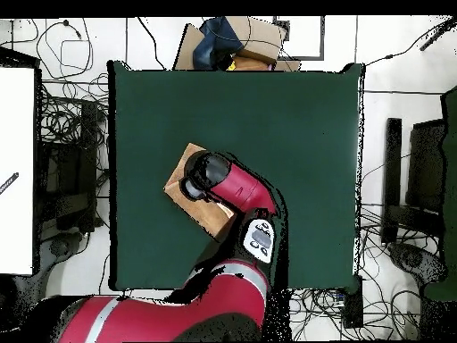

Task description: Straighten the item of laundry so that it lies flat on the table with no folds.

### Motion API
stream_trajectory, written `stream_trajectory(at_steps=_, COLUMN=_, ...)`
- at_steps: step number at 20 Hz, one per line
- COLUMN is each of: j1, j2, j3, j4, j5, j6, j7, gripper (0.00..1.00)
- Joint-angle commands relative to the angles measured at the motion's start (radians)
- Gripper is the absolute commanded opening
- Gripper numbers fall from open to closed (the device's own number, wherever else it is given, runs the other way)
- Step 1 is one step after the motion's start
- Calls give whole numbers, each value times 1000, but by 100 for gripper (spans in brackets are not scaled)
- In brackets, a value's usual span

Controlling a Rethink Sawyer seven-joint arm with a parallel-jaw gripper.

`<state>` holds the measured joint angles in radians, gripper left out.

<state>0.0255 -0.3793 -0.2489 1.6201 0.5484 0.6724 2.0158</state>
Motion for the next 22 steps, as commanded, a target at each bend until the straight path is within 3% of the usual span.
stream_trajectory(at_steps=1, j1=47, j2=43, j3=-65, j4=-42, j5=-43, j6=71, j7=294, gripper=0)
stream_trajectory(at_steps=8, j1=36, j2=88, j3=-58, j4=-1, j5=-32, j6=-65, j7=224, gripper=0)
stream_trajectory(at_steps=13, j1=34, j2=158, j3=-23, j4=13, j5=-8, j6=-228, j7=226, gripper=0)
stream_trajectory(at_steps=22, j1=36, j2=247, j3=-22, j4=-6, j5=-3, j6=-381, j7=219, gripper=0)
